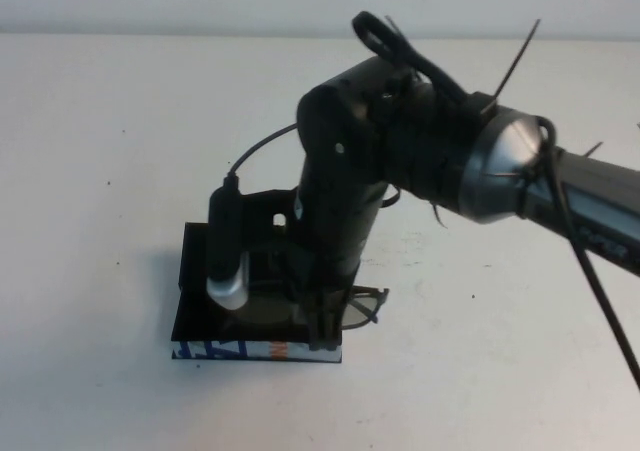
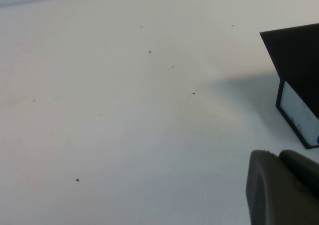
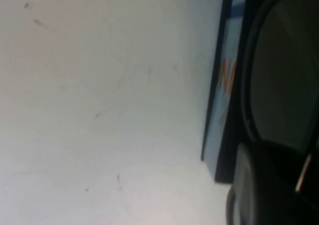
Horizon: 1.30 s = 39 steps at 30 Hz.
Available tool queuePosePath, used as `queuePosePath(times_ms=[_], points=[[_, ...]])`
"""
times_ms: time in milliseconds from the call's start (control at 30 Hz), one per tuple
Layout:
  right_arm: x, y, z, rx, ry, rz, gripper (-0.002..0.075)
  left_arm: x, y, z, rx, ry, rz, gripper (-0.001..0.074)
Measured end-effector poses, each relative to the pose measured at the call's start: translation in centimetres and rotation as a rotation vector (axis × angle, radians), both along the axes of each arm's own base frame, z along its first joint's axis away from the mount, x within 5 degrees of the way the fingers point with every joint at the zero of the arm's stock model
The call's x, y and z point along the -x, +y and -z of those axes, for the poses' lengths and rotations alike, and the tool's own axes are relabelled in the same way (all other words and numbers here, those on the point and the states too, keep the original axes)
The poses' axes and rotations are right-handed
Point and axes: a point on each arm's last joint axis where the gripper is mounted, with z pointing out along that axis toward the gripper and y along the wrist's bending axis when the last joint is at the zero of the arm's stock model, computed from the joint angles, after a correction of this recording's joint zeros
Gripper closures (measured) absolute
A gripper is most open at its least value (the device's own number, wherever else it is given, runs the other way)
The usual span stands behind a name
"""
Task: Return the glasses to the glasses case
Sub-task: Place the glasses in the glasses case
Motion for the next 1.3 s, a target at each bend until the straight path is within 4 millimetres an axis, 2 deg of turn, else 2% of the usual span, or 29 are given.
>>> queuePosePath(times_ms=[167,400,967,1300], points=[[-0.9,3.0,1.3,-0.012,-0.009,-0.025,0.0664,0.0,0.0,0.0,0.0,0.0,0.0,0.0735],[-2.0,4.7,2.7,-0.016,-0.012,-0.03,0.0664,0.0,0.0,0.0,0.0,0.0,0.0,0.0735],[-2.6,5.3,4.5,0.013,-0.001,-0.027,0.0664,0.0,0.0,0.0,0.0,0.0,0.0,0.0735],[-2.9,5.1,4.7,0.018,0.001,-0.003,0.0664,0.0,0.0,0.0,0.0,0.0,0.0,0.0735]])
